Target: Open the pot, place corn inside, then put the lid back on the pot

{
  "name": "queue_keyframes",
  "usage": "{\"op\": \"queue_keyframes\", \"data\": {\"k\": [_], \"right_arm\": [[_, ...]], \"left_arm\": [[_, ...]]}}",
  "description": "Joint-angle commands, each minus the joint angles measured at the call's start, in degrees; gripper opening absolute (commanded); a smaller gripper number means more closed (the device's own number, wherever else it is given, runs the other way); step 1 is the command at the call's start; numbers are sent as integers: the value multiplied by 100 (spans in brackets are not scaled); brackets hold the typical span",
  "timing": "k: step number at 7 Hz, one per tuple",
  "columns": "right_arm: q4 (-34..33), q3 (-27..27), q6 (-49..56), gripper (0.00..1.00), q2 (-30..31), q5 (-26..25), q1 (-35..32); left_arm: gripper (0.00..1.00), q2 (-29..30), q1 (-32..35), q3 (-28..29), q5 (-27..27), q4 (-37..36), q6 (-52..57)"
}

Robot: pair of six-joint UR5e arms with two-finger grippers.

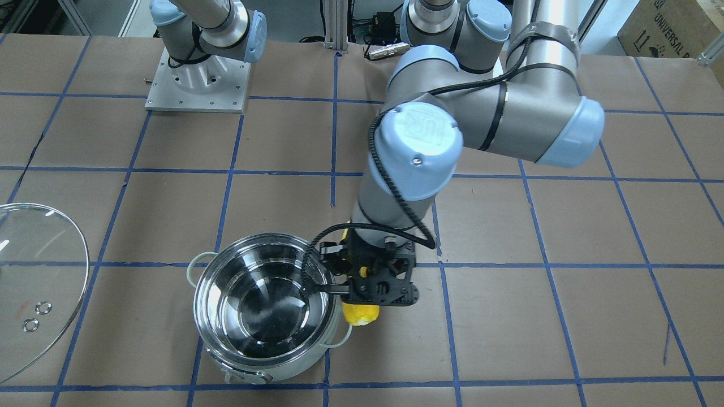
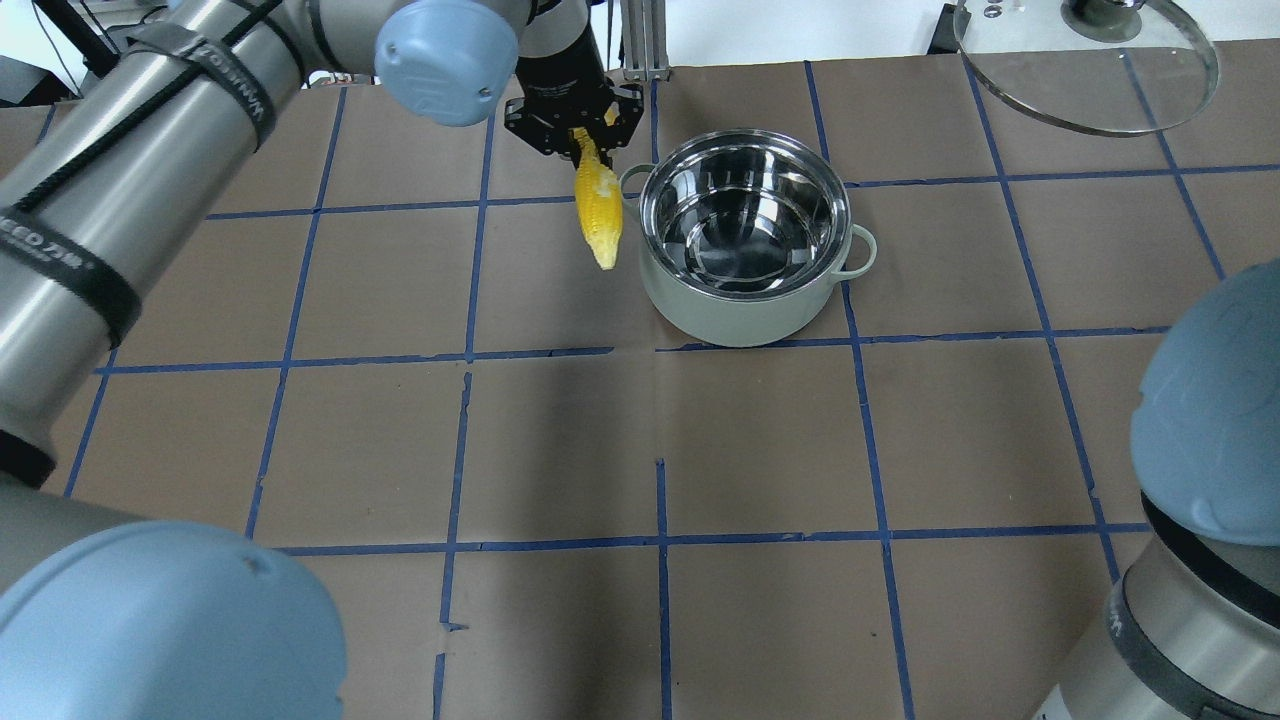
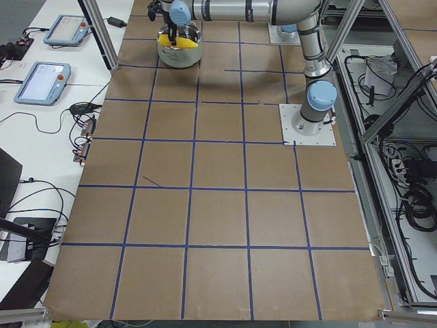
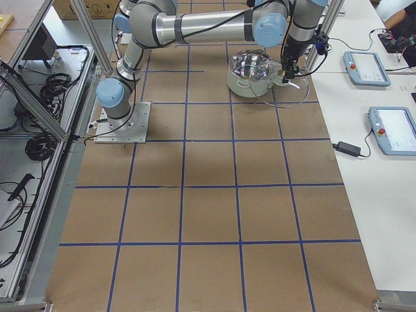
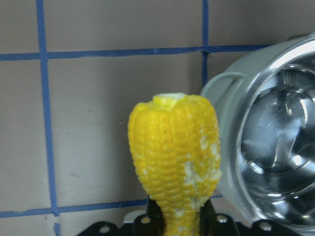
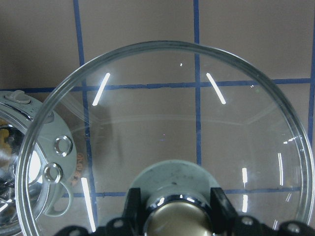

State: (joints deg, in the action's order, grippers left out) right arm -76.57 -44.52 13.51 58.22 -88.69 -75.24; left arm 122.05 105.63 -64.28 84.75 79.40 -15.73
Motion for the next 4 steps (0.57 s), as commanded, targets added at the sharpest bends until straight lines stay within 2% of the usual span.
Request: {"op": "queue_keyframes", "data": {"k": [1,2,3,4], "right_arm": [[-7,-4,-15,12,-4,1,0],[-7,13,-6,12,-38,1,0],[-15,22,20,12,-65,1,0],[-24,22,46,12,-91,1,0]], "left_arm": [[5,790,545,958,-37,67,-727],[6,1046,677,1179,-20,67,-834],[18,1162,696,1277,-3,58,-835],[51,1189,722,1208,41,93,-826]]}}
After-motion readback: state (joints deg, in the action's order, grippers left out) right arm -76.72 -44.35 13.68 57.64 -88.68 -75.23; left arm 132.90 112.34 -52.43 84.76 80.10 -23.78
